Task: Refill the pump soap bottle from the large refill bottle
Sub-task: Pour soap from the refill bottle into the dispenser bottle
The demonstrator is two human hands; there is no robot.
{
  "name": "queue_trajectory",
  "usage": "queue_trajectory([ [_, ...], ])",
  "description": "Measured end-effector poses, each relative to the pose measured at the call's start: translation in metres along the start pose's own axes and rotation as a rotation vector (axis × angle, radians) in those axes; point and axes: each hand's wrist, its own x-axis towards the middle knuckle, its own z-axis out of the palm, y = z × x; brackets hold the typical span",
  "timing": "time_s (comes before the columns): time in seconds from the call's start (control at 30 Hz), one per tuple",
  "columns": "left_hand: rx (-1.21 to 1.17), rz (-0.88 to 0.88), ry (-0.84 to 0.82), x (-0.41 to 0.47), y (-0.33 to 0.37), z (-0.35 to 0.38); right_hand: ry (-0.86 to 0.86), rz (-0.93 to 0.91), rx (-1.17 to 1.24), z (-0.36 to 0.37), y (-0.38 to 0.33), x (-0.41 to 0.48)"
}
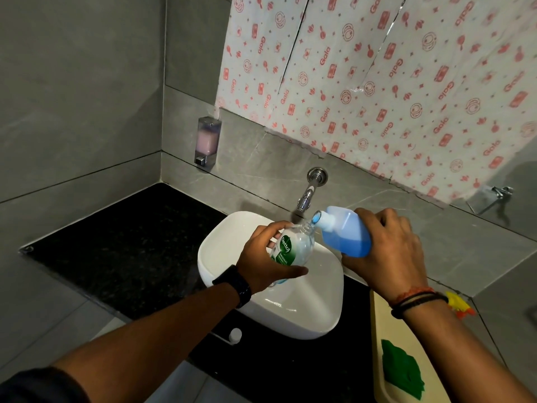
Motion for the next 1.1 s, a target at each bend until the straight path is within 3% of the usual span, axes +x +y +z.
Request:
queue_trajectory([
  [1.1, -0.049, -0.032, -0.010, -0.0069, 0.0098, -0.0029, -0.002, -0.018, -0.041, -0.0062, -0.0041, -0.0025],
])
